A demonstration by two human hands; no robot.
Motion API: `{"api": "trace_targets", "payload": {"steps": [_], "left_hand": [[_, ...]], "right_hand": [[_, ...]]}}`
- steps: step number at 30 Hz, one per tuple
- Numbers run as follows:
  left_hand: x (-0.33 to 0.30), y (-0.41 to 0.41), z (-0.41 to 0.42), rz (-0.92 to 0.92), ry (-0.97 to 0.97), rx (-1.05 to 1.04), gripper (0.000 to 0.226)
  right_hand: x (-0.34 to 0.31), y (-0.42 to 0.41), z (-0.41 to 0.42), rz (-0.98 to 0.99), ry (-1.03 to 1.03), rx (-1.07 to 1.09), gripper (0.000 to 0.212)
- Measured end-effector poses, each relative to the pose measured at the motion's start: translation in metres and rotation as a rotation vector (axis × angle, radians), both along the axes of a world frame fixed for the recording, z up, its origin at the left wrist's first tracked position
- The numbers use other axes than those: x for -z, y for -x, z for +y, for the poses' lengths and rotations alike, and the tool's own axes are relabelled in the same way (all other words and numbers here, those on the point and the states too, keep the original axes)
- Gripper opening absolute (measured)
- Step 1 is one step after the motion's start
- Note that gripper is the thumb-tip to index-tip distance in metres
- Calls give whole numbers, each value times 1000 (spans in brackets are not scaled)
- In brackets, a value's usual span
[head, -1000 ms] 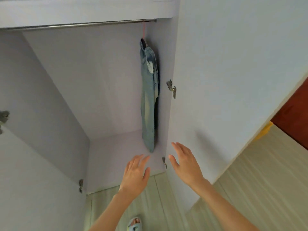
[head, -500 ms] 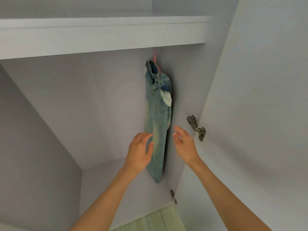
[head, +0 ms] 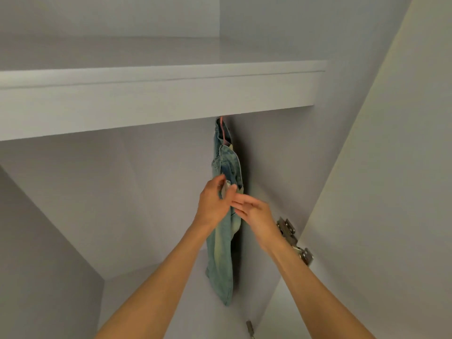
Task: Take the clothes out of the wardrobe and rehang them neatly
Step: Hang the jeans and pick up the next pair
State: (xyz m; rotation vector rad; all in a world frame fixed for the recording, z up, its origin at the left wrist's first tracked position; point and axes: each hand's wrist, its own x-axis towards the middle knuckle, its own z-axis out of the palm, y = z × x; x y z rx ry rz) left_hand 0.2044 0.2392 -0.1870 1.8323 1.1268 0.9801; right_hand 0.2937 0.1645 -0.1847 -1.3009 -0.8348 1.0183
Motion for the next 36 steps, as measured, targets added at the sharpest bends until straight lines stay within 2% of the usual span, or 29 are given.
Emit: {"api": "trace_targets", "payload": {"steps": [2,4,8,12,14,17,21,25,32,36], "left_hand": [[1,3,9,12,-29,-40,35],[3,8,14,3,-35,-44,30],[6,19,21,-99,26,16,24],[7,32,31,-115,91,91,27],[6,36,36,-99,105,130,26],[5,42,43,-99,119,172,20],[5,45,44,-78,104,184,18],[8,38,33,-121,90,158,21],[5,38,28,-91,-16,162,22],[7,38,19,-66,-33,172,25]], "right_hand": [[0,-2,8,-6,33,-16,36],[1,-5,17,-31,79,54,32],[-17,-13,49,-199,15,244,29],[-53,-7,97,-330,27,247,23],[-64,0,125,-269,102,170,20],[-67,9,154,-104,162,158,25],[-62,11,164,4,159,169,24],[-54,12,158,107,83,211,35],[-62,6,144,165,-108,99,30],[-65,4,122,142,-123,59,28]]}}
